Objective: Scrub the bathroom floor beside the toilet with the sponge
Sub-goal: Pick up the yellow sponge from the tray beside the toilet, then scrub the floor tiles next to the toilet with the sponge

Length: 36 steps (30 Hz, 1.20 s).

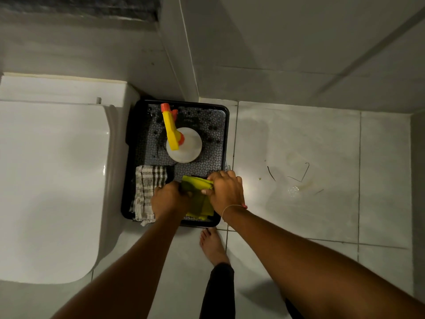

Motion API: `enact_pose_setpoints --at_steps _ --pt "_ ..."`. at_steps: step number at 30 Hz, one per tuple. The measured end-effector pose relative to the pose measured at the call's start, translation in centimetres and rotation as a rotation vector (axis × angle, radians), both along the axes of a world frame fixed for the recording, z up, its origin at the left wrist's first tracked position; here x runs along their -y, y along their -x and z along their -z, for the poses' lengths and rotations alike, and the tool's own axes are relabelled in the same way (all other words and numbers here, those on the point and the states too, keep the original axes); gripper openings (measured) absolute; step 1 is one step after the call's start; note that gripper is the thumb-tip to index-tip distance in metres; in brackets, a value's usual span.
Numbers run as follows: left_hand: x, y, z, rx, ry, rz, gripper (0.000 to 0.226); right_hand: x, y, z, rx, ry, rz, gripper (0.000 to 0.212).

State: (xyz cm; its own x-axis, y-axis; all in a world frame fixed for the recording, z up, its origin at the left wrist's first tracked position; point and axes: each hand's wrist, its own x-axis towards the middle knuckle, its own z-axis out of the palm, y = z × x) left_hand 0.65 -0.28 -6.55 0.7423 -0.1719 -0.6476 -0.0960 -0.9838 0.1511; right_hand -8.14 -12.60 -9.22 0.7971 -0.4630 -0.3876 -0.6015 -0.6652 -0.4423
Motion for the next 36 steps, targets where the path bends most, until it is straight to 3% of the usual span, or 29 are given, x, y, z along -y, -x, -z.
enact_pose_setpoints --at_steps 6,10,14,17,21,23,26,28,30,32,34,36 --pt "1.8 1.2 -4.1 0.09 0.177 -0.102 0.033 2.2 1.5 -2.6 0.15 -0.181 0.196 0.03" --pt "4.6 2.9 -5.9 0.091 0.321 -0.136 0.032 5.6 3.9 -5.6 0.265 -0.511 0.391 0.029" --pt "9.0 5.9 -5.6 -0.072 0.464 -0.119 0.024 10.0 8.8 -7.6 0.337 -0.733 0.56 0.029" --pt "12.9 9.7 -3.0 -0.216 0.495 -0.036 0.012 13.2 14.3 -6.6 0.382 -0.97 0.765 0.041" --pt "17.9 17.1 4.3 -0.377 0.422 0.079 0.012 15.9 22.0 -0.6 0.247 -1.137 0.972 0.03" --pt "19.1 20.4 9.2 -0.461 0.372 0.087 0.016 16.4 25.1 3.9 0.138 -1.084 1.122 0.013" --pt "20.0 24.5 17.0 -0.566 0.262 0.134 0.024 16.7 29.4 11.6 0.049 -0.948 1.189 0.019" --pt "19.6 25.6 21.4 -0.527 0.196 0.224 0.038 16.9 31.5 15.7 0.039 -0.842 1.196 0.018" --pt "19.0 25.3 25.4 -0.267 0.129 0.44 0.056 17.4 33.2 19.5 0.034 -0.654 1.185 0.007" --pt "18.5 23.3 27.8 0.03 0.116 0.572 0.066 18.3 34.4 22.0 -0.001 -0.313 1.078 0.024" --pt "18.0 21.1 30.9 0.139 0.128 0.599 0.07 18.8 35.0 25.0 0.033 -0.093 0.963 0.044" --pt "17.3 19.0 33.9 0.204 0.111 0.666 0.07 18.4 34.9 28.0 0.013 -0.038 0.743 0.062"
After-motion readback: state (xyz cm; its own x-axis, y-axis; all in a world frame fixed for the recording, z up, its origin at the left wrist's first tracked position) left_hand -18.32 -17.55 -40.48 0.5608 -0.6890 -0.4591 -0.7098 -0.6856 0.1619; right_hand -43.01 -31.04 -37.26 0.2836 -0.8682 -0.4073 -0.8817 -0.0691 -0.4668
